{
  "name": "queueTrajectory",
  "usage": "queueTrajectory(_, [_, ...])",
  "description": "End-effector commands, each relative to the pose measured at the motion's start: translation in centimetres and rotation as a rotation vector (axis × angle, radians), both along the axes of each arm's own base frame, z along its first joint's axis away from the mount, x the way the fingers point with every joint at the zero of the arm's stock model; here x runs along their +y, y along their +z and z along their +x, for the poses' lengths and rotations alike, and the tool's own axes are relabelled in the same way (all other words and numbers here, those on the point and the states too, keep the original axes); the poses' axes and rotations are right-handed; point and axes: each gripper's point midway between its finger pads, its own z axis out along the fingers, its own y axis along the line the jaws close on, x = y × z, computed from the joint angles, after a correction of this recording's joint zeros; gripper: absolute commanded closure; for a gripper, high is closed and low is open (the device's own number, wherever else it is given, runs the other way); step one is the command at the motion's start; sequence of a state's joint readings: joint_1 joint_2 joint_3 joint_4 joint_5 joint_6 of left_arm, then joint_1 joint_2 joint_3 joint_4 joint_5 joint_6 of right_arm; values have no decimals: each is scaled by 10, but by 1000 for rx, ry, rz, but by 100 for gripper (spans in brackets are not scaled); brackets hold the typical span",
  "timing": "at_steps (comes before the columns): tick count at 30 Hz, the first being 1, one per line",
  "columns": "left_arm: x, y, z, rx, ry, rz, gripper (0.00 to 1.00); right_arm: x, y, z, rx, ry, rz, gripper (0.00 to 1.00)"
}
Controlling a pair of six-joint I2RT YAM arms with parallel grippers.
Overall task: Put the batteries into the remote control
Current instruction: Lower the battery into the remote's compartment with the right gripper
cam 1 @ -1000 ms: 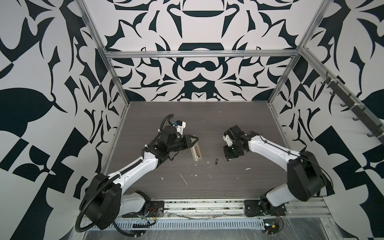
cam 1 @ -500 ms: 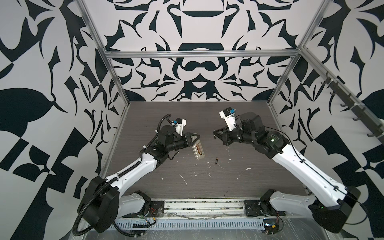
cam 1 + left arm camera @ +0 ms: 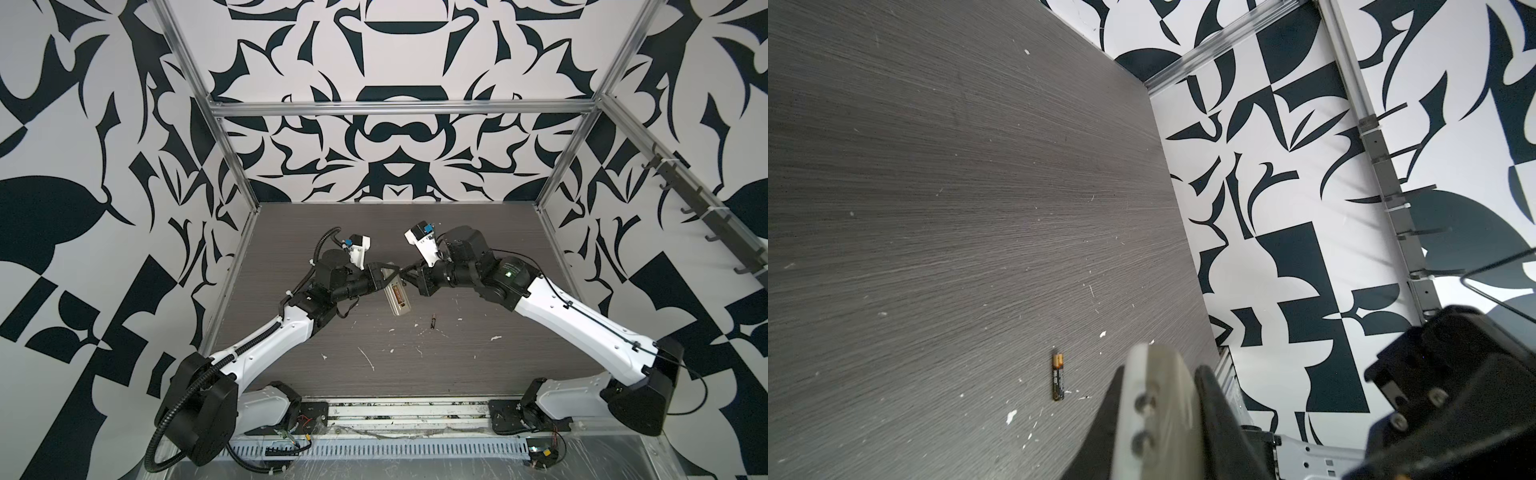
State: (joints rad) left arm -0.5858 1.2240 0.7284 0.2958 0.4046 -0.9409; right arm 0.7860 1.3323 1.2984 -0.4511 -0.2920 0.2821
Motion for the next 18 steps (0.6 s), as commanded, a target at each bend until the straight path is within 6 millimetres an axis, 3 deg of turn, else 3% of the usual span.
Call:
queueTrajectory(1, [-1, 35, 4, -72, 15, -74, 100, 6, 19, 3, -74, 13, 36, 100])
queueTrajectory(18, [1, 47, 6, -78, 21, -127, 100, 6, -10, 3, -90, 17, -41, 100])
